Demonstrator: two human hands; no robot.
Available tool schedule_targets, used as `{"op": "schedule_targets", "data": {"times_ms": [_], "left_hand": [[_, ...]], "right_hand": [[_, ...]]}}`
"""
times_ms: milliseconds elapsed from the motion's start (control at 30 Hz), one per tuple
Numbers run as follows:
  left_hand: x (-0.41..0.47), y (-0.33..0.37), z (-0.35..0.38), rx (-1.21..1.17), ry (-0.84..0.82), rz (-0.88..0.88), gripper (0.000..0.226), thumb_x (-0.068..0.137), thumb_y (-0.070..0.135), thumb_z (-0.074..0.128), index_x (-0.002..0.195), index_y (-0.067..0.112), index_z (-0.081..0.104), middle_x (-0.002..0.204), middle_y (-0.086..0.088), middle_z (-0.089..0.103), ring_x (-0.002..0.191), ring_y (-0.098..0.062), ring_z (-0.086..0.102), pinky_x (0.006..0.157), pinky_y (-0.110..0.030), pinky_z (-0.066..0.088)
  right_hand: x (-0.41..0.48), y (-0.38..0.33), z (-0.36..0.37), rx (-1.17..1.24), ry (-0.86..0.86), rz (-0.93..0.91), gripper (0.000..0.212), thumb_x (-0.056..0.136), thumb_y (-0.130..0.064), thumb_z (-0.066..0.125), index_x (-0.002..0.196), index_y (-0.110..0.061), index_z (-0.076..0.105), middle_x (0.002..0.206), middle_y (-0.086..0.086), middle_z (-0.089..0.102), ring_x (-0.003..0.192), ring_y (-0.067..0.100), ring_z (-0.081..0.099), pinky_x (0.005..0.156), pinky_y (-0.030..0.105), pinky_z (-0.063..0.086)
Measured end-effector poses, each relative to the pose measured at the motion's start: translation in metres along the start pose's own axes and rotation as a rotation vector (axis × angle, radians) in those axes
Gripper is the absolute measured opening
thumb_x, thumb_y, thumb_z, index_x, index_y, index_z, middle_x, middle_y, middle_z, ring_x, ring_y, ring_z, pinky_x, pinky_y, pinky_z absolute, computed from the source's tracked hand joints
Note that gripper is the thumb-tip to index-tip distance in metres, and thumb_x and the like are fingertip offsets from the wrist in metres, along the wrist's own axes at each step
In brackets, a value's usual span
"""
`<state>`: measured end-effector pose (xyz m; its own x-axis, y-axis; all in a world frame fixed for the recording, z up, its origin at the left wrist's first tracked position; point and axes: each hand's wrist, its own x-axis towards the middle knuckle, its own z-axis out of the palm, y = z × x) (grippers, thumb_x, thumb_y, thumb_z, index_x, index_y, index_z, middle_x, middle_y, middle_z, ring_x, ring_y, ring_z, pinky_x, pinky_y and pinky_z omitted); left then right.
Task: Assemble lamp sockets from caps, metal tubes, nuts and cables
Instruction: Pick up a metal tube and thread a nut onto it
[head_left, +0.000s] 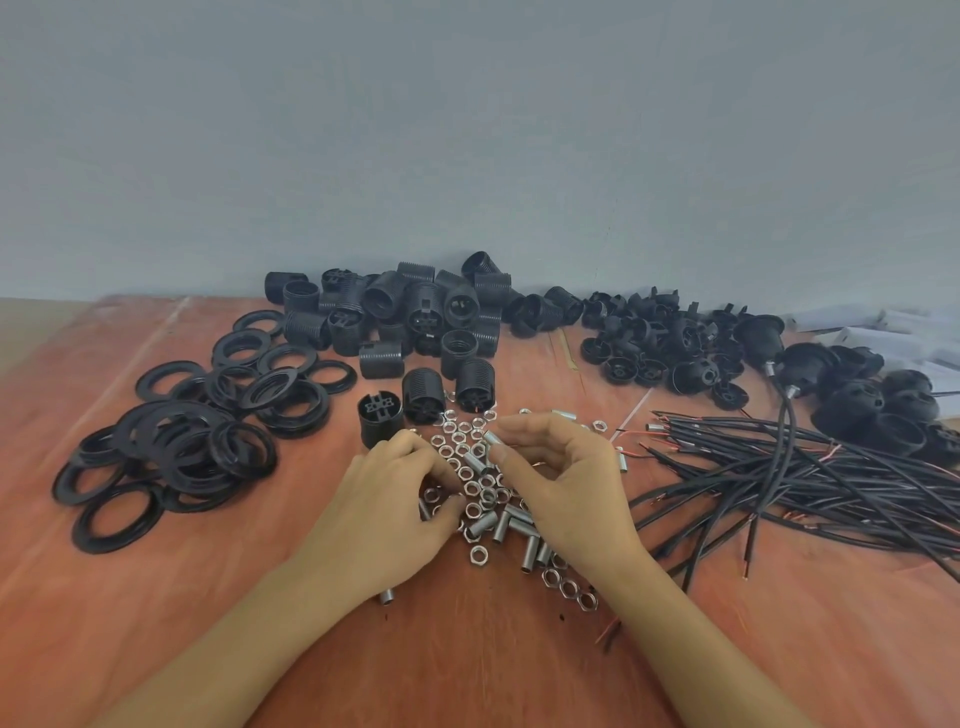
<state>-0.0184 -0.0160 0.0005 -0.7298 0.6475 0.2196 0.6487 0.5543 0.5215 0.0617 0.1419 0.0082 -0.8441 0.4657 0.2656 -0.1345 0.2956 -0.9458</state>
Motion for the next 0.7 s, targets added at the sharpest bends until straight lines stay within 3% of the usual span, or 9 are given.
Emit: {"op": "schedule_targets", "data": {"times_ms": [167, 333, 467, 600, 700], "left_hand": [[0.000, 0.000, 0.000, 0.027, 0.023, 0.023, 0.012, 0.084, 0.042, 0.070, 0.082, 0.040, 0.058, 0.089, 0.023, 0.053, 0.086, 0.000, 0.047, 0.075, -0.023, 0.025], [-0.001, 0.002, 0.003, -0.033, 0.087, 0.066, 0.018, 0.080, 0.030, 0.077, 0.086, 0.039, 0.063, 0.079, 0.027, 0.055, 0.079, 0.001, 0.047, 0.074, -0.019, 0.029], [-0.002, 0.004, 0.006, -0.036, 0.141, 0.086, 0.022, 0.077, 0.022, 0.081, 0.087, 0.035, 0.067, 0.080, 0.023, 0.062, 0.078, -0.004, 0.053, 0.073, -0.028, 0.035], [-0.001, 0.004, 0.005, -0.062, 0.147, 0.114, 0.025, 0.076, 0.020, 0.081, 0.088, 0.036, 0.065, 0.081, 0.027, 0.060, 0.080, -0.003, 0.052, 0.075, -0.028, 0.038], [-0.002, 0.006, 0.003, 0.004, 0.170, 0.196, 0.027, 0.074, 0.015, 0.083, 0.093, 0.029, 0.070, 0.080, 0.020, 0.066, 0.078, -0.003, 0.053, 0.071, -0.024, 0.042]], "right_hand": [[-0.002, 0.004, 0.003, -0.028, 0.014, 0.005, 0.017, 0.087, -0.010, 0.073, 0.096, -0.024, 0.072, 0.090, -0.011, 0.074, 0.083, 0.003, 0.069, 0.074, 0.022, 0.056], [-0.006, 0.006, 0.011, -0.069, 0.051, -0.059, 0.016, 0.089, -0.013, 0.071, 0.096, -0.028, 0.072, 0.089, -0.018, 0.072, 0.083, 0.003, 0.068, 0.072, 0.020, 0.055], [-0.007, 0.004, 0.013, -0.062, 0.081, -0.132, 0.029, 0.090, -0.011, 0.070, 0.094, -0.039, 0.066, 0.093, -0.023, 0.071, 0.085, 0.000, 0.068, 0.071, 0.010, 0.050], [-0.007, 0.003, 0.013, -0.057, 0.104, -0.163, 0.032, 0.090, -0.011, 0.069, 0.094, -0.042, 0.064, 0.095, -0.027, 0.069, 0.087, -0.002, 0.067, 0.071, 0.009, 0.049], [-0.007, 0.004, 0.013, -0.056, 0.104, -0.174, 0.032, 0.090, -0.011, 0.069, 0.094, -0.043, 0.063, 0.095, -0.027, 0.069, 0.088, -0.001, 0.067, 0.072, 0.009, 0.050]]}}
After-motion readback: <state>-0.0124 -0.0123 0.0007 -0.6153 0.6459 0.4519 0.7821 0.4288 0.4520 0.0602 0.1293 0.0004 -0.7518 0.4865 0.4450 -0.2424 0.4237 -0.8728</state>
